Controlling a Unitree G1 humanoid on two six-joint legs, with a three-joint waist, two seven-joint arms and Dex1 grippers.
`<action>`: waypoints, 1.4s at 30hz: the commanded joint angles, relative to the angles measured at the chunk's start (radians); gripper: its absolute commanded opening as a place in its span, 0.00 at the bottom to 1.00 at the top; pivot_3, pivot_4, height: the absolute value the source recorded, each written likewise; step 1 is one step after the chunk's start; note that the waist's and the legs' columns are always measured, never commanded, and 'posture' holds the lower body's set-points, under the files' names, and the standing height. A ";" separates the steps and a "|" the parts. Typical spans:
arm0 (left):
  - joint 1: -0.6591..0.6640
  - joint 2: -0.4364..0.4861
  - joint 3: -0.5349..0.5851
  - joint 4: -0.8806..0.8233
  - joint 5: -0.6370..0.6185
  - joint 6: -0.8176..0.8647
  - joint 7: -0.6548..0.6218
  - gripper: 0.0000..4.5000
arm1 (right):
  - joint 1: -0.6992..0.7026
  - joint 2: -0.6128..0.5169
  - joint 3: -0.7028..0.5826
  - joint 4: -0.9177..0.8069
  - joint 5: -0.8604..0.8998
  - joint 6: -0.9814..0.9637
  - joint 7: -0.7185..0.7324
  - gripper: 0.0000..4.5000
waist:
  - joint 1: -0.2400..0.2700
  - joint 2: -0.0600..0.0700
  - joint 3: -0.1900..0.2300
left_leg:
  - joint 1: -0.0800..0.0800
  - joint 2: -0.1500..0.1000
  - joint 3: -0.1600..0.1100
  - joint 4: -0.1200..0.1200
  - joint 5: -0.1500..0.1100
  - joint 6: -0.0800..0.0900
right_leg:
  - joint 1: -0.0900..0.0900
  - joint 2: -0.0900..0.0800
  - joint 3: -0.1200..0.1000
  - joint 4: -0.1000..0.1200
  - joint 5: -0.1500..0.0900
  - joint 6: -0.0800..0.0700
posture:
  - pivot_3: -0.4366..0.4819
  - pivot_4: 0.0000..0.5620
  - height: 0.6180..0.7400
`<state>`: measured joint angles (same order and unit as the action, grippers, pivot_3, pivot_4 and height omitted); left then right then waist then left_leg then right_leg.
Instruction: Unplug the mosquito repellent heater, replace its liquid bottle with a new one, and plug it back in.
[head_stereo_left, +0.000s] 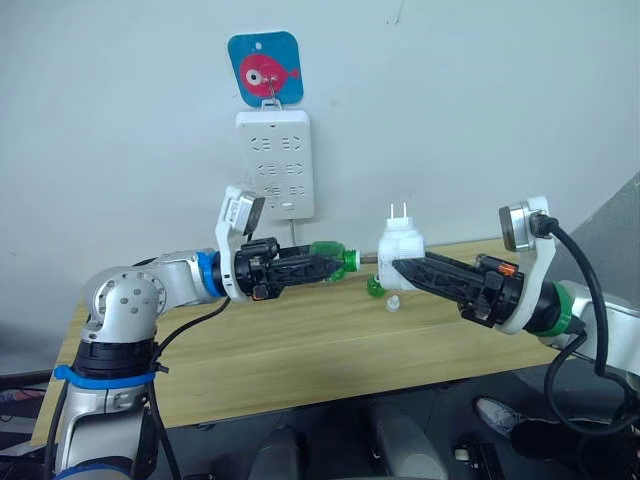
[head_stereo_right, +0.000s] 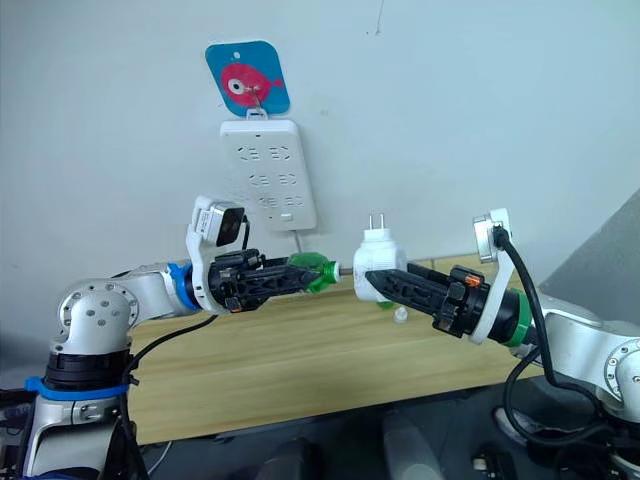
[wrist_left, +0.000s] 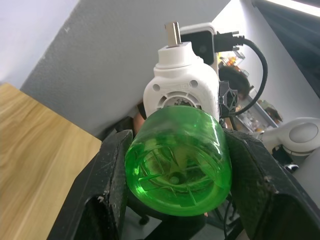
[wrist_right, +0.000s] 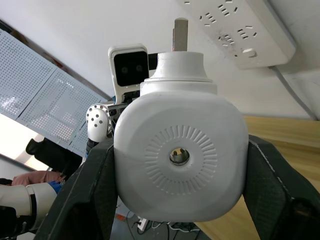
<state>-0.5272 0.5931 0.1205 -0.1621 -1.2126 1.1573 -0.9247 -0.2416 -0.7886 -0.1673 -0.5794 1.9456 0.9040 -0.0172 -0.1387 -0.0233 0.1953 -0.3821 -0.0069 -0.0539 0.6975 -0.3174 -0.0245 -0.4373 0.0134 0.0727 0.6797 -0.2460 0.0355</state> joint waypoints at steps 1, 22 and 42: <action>-0.012 -0.009 0.010 -0.033 -0.026 0.001 0.001 0.53 | -0.001 -0.012 0.003 -0.033 0.027 -0.041 0.024 0.65 | 0.000 0.000 -0.002 | 0.000 0.000 0.000 0.000 0.000 0.000 | 0.000 0.000 0.000 0.000 0.000 0.000 | 0.29 0.20 1.00; -0.039 -0.042 -0.002 -0.021 -0.030 0.005 0.010 0.53 | 0.001 -0.041 0.070 -0.067 0.027 -0.084 0.035 0.65 | 0.000 0.001 -0.017 | 0.000 0.000 0.000 0.001 0.000 0.000 | 0.000 0.000 0.000 0.001 0.000 0.000 | 0.29 0.18 1.00; -0.016 -0.038 -0.021 -0.005 0.059 -0.025 -0.028 0.53 | 0.002 -0.081 0.063 -0.060 0.027 -0.096 0.070 0.65 | 0.000 0.001 -0.035 | 0.001 0.000 0.000 0.001 0.000 0.000 | 0.001 0.001 0.000 0.001 0.000 0.000 | 0.29 0.17 1.00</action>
<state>-0.5377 0.5656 0.0957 -0.1513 -1.1528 1.1482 -0.9607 -0.2285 -0.8645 -0.0982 -0.5941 1.9462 0.8140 0.0253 -0.1383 -0.0223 0.1608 -0.3813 -0.0070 -0.0538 0.6989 -0.3174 -0.0241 -0.4364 0.0141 0.0730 0.6806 -0.2459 0.0352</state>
